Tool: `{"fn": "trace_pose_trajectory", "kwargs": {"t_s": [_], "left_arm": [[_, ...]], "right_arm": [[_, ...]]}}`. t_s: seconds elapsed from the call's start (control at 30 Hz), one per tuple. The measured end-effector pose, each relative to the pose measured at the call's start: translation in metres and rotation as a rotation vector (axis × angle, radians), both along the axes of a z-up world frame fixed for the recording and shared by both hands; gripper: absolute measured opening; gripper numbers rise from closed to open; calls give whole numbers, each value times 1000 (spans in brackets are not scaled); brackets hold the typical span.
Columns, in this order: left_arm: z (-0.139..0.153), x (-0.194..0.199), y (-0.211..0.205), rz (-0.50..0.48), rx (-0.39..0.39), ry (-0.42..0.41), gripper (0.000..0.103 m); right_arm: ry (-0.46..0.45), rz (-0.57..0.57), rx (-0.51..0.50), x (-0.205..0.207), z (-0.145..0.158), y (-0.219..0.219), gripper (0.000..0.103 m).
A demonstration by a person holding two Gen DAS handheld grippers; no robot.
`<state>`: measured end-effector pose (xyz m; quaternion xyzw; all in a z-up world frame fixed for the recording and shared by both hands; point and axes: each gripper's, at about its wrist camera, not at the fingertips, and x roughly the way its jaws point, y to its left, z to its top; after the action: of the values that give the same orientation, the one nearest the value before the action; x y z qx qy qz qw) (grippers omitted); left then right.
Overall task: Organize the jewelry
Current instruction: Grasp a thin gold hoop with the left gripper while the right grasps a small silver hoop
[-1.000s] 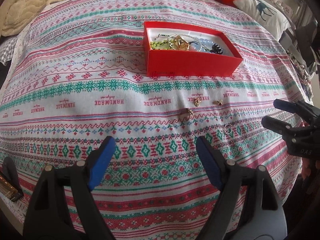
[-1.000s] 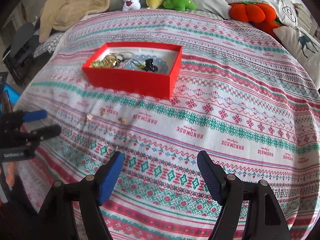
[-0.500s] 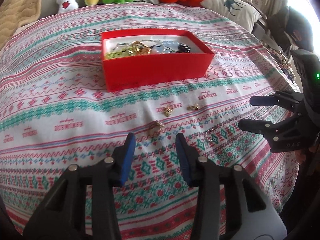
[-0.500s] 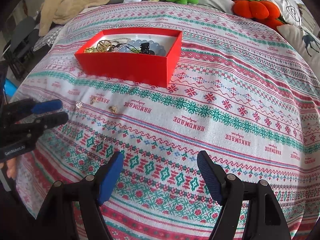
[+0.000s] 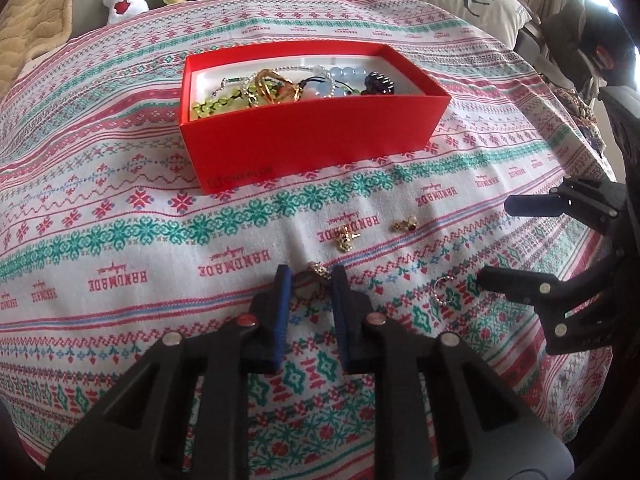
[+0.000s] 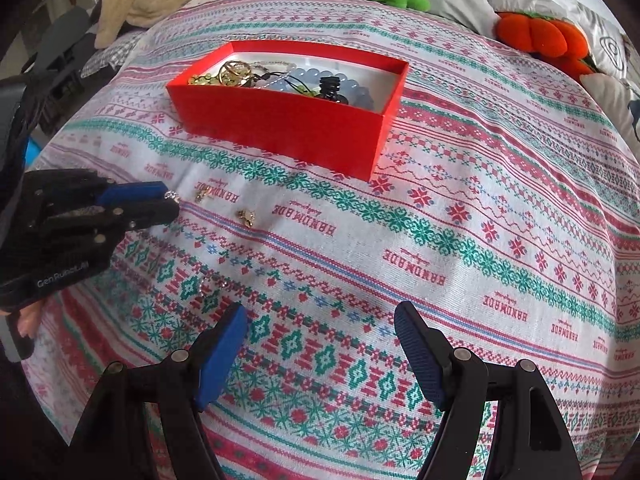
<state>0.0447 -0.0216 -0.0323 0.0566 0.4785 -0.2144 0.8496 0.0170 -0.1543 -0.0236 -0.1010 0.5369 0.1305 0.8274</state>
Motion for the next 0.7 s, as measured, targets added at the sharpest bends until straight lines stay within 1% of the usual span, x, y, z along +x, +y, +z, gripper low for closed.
{"fn": "trace_pose_trajectory", "kwargs": {"t_s": [0.1,0.23,0.43,0.5,0.53,0.6,0.7], "left_arm": [[2,-1,-1,2,6,-1,22],[9,-2,2,7,-4,-2,22],[10,-5,13,30,2,8,22],[9,-7,17,35,6,10,22],[9,-9,19,38,6,12,22],[9,-10,22,43,4,15,22],[11,-13,26,46,-1,14,22]], "right_arm": [[0,7,5,2,-1,2,77],[1,20,20,1,-3,8,77],[-17,72,43,-5,-4,22,77],[-20,94,49,-8,-5,27,76],[-25,102,51,-9,-5,30,74],[-37,127,50,-12,-7,35,63],[-66,182,42,-15,-7,45,53]]}}
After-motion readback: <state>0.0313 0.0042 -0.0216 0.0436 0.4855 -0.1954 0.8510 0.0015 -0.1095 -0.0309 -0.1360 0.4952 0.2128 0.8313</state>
